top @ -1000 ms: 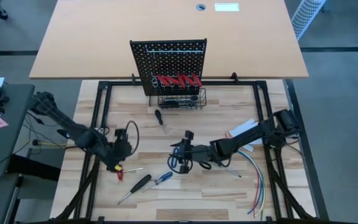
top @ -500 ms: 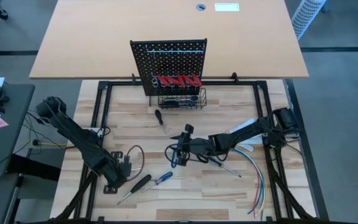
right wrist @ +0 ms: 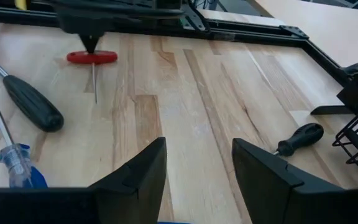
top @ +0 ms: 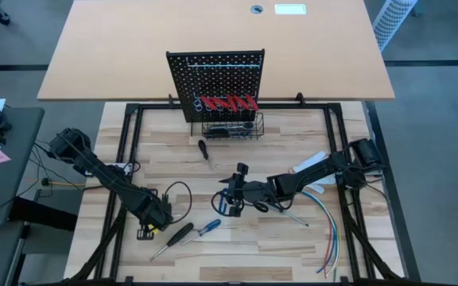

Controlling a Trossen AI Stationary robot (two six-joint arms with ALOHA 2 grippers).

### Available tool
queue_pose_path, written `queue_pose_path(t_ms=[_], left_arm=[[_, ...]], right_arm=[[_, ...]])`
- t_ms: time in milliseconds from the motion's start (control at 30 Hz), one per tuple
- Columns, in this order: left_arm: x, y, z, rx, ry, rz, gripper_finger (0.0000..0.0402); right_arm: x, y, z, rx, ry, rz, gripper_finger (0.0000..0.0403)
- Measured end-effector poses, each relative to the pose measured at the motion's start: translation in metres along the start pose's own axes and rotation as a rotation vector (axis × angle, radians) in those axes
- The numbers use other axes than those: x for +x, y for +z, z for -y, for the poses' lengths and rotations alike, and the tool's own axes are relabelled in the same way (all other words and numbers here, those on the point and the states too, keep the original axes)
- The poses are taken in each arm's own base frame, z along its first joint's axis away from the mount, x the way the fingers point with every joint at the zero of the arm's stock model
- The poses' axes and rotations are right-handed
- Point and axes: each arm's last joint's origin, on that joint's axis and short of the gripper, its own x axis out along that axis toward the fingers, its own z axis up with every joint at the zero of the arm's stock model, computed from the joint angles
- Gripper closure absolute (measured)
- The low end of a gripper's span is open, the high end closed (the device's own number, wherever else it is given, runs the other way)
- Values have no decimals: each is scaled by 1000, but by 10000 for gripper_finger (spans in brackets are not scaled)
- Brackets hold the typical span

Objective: Hang tools onto peg board
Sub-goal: Hang the red Allen wrench on the pegboard

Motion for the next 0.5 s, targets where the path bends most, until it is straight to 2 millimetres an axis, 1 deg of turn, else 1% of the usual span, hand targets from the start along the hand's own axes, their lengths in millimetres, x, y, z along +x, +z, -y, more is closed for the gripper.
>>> queue_pose_path(t_ms=[167, 267, 333, 400, 500], left_arm=[[4, 4, -11, -50, 20, 18, 401], [1, 13, -23, -143, 129, 126, 401], [-3, 17, -29, -198, 200, 215, 401], [-7, 17, -36, -224, 247, 268, 401], [-21, 14, -38, -228, 262, 365, 401]], right_arm=[[0, 0, 0, 0, 0, -1, 216], [0, 0, 0, 1, 0, 0, 216], [0, 0, 0, 0, 0, -1, 216], [0, 0, 0, 1, 0, 1, 216], [0, 0, 0, 0, 0, -2, 216]])
